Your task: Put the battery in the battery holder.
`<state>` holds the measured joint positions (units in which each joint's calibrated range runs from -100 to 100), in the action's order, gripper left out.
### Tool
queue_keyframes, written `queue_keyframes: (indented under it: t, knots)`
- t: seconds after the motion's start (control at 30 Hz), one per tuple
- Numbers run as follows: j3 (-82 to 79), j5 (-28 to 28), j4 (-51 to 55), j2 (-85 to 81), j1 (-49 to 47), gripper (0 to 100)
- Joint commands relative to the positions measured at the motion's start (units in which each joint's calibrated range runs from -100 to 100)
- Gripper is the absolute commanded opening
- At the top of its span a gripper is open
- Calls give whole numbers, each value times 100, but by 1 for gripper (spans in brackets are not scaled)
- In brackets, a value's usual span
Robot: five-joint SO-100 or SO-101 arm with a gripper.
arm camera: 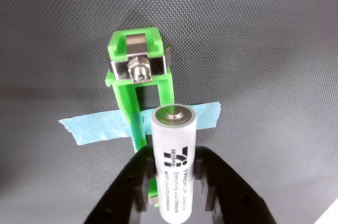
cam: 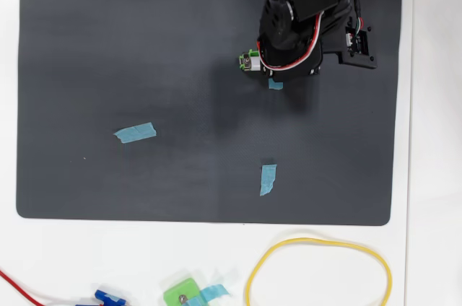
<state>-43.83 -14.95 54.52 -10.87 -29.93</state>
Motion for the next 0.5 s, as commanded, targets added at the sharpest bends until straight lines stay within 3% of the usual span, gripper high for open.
queue_keyframes:
  t: [0.0,0.47]
  knots:
    - [-22,14,-41,-95,40,0]
    - [66,9,-68,-393,40,0]
